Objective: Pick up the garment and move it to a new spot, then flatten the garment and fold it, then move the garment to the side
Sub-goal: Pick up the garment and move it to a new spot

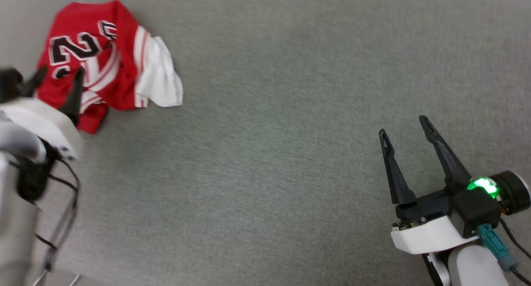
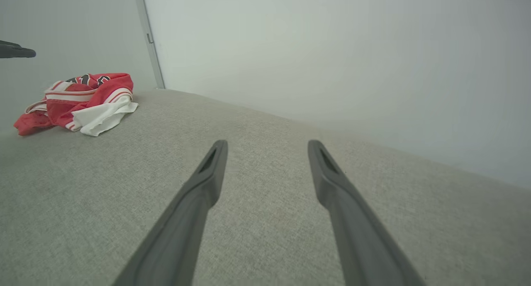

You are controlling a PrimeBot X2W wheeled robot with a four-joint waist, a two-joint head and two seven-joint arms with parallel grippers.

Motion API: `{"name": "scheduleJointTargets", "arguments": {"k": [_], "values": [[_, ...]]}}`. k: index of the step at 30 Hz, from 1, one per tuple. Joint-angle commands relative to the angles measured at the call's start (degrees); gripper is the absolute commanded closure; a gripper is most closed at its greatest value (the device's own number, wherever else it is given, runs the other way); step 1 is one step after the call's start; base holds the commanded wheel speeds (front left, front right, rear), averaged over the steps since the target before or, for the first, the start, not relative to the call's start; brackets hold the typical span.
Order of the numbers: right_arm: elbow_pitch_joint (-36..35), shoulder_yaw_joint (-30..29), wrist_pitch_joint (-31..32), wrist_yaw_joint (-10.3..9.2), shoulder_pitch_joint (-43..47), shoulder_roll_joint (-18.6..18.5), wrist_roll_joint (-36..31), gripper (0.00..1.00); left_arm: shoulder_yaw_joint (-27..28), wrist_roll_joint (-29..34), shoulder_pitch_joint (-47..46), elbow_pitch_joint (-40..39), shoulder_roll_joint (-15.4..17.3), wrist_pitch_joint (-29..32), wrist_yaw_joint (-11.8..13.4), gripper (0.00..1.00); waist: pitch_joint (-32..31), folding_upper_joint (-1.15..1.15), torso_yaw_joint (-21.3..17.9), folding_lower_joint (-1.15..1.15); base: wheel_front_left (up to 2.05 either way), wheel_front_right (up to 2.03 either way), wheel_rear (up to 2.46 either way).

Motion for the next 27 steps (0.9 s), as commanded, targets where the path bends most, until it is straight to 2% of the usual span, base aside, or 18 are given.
{"name": "scheduleJointTargets", "arguments": {"k": [1,8,13,18,22,23,24,25,27], "values": [[-0.8,0.0,-0.1,-0.03,-1.4,-0.4,-0.3,0.0,-1.7,-1.9,-2.8,0.9,2.7,3.5,-0.1,0.0,4.9,0.0,-3.3,-0.01,0.0,0.0,0.0],[-2.0,-0.3,-0.1,-0.02,-2.7,-0.3,-0.6,0.0,-9.5,-14.4,-12.6,4.3,14.2,22.7,0.0,0.0,10.6,0.0,-6.7,-0.01,0.0,0.0,0.0],[-2.6,0.0,-0.1,-0.03,-3.7,-0.1,-0.8,0.0,-12.9,-22.0,-15.7,4.7,19.5,32.1,0.0,0.0,13.8,0.0,-8.9,-0.01,0.0,0.0,0.0],[-2.8,0.0,-0.1,-0.03,-4.2,0.1,-0.9,0.0,-14.6,-26.0,-17.3,5.6,22.5,37.5,0.0,0.0,16.2,0.0,-10.5,-0.01,0.0,0.0,0.0],[-2.8,-0.2,0.0,-0.03,-4.2,0.3,-1.0,0.0,-16.5,-28.1,-17.6,7.1,22.2,40.5,0.0,0.0,17.1,0.0,-10.9,-0.01,0.0,0.0,0.0],[-2.8,-0.3,0.0,-0.03,-4.2,0.3,-1.1,0.0,-17.3,-28.7,-17.4,7.5,21.9,41.5,0.0,0.11,17.2,0.0,-10.9,-0.01,0.0,0.0,0.0],[-2.7,-0.3,0.0,-0.04,-4.2,0.3,-1.1,0.0,-17.9,-29.3,-17.2,7.7,21.5,42.1,-0.1,0.69,17.2,0.0,-10.9,-0.01,0.0,0.0,0.0],[-2.5,-0.4,0.0,-0.04,-4.2,0.3,-1.1,0.0,-18.1,-29.9,-17.2,8.0,21.2,42.1,-0.1,1.0,17.1,0.0,-10.9,-0.01,0.0,0.0,0.0],[-2.1,-0.3,0.0,-0.04,-4.4,0.4,-1.4,0.0,-18.6,-30.4,-17.2,8.2,20.7,41.1,-0.1,1.0,16.4,0.0,-10.7,-0.01,0.0,0.0,0.0]]}}
